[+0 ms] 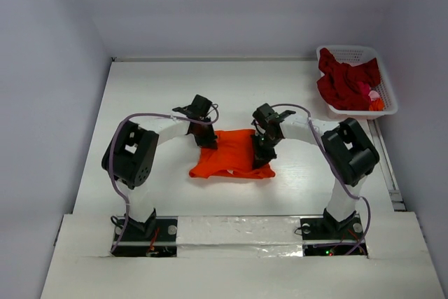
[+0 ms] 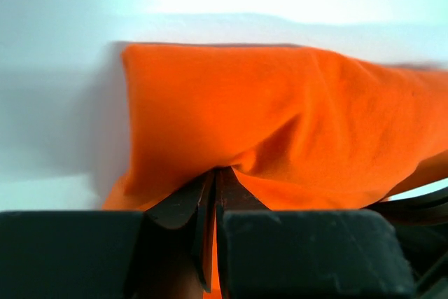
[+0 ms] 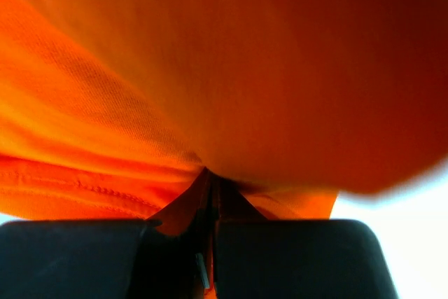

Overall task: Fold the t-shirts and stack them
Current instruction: Fold the long partially folded tshirt into a neat square

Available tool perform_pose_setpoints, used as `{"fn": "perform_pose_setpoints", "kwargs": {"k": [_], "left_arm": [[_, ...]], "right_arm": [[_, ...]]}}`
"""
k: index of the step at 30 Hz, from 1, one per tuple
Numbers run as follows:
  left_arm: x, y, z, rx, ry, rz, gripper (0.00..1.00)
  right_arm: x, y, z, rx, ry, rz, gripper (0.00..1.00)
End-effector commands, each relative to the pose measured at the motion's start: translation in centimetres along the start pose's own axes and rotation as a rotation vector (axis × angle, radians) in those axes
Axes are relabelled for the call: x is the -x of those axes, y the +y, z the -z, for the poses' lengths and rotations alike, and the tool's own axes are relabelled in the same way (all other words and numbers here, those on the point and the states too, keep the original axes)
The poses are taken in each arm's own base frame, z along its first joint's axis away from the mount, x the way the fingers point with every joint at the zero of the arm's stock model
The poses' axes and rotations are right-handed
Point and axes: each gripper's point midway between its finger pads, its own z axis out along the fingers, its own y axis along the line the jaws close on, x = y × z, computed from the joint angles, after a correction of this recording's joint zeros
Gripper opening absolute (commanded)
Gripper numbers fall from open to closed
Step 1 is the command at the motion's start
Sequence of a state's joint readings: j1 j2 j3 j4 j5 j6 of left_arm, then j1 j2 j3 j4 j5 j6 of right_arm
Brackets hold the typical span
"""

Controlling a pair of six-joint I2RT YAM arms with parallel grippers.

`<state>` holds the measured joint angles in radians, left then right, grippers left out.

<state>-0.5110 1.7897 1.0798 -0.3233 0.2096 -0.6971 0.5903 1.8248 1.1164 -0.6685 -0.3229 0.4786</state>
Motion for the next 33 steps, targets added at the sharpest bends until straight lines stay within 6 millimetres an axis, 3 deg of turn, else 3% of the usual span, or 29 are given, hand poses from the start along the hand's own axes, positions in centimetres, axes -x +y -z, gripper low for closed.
{"fn": "perform_pose_setpoints", "kwargs": {"k": [1,5,10,13,20,28,33], "left_arm": [[2.5,1.9,-0.5,0.027,-0.04,0.049,0.0],[4.6,2.1,-0.5,0.027,-0.059,0.045,0.0],[7.2,1.5,0.1,0.009,-0.09,0.036,0.0],[8.3,1.0,0.2,-0.004,-0.099,0.036,0.0],[10.0,-0.1,0.3,-0.031,-0.108,0.037,0.0],[11.8,-0.7,0.6,-0.053,-0.126,0.037,0.0],[12.8,-1.8,1.8,-0.068,-0.143,0.026,0.0]], "right_arm": [[0.5,-0.6,-2.3,-0.019,0.003,-0.002,0.0],[1.4,-0.3,-3.0,-0.02,0.009,-0.007,0.0],[5.6,0.4,-2.1,0.013,-0.033,-0.042,0.0],[8.5,0.0,-1.1,0.017,-0.074,-0.065,0.0],[12.4,-3.0,-0.9,0.014,-0.094,-0.141,0.0],[13.0,-3.6,-0.6,-0.001,-0.109,-0.137,0.0],[13.6,-2.7,2.0,0.003,-0.17,-0.113,0.0]]}}
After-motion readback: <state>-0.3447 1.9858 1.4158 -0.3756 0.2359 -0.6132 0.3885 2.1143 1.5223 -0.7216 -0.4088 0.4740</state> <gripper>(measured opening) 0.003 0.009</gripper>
